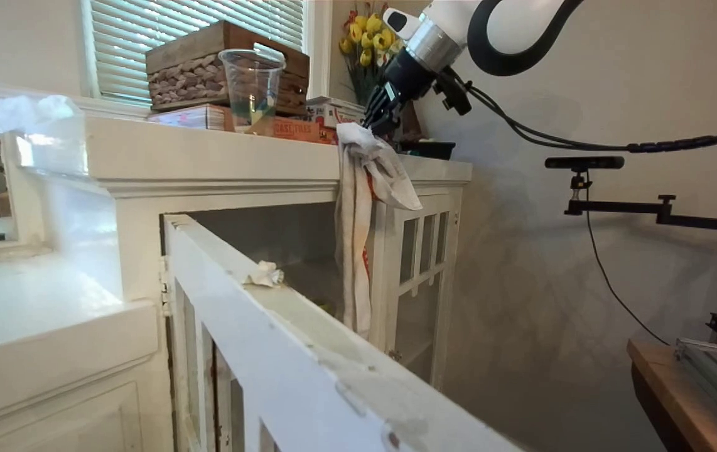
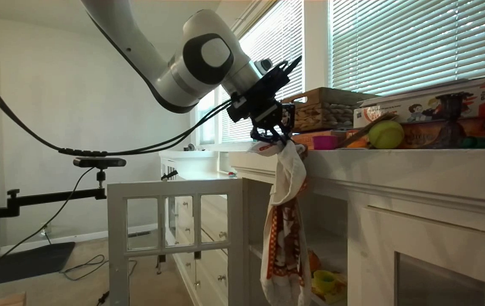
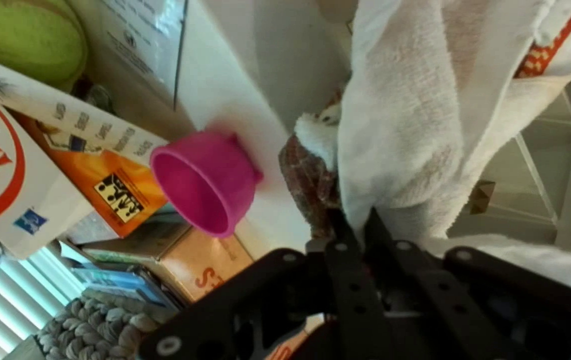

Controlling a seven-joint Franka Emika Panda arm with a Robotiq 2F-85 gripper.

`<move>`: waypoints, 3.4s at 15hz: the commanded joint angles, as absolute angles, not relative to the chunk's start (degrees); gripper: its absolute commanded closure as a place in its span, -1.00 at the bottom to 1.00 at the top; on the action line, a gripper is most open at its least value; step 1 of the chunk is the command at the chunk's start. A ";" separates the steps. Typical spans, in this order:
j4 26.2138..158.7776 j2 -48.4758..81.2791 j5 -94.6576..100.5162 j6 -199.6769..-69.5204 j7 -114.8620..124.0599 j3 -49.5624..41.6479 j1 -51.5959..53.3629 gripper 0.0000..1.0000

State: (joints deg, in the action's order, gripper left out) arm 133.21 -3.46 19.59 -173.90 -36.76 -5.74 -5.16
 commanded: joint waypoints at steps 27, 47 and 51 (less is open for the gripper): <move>130.56 -0.37 44.03 -173.05 -14.88 -15.82 -22.56 0.95; 129.12 1.35 49.87 -176.89 -6.03 -11.01 -18.20 0.95; 129.26 1.37 49.56 -177.46 -6.11 -9.97 -17.24 0.95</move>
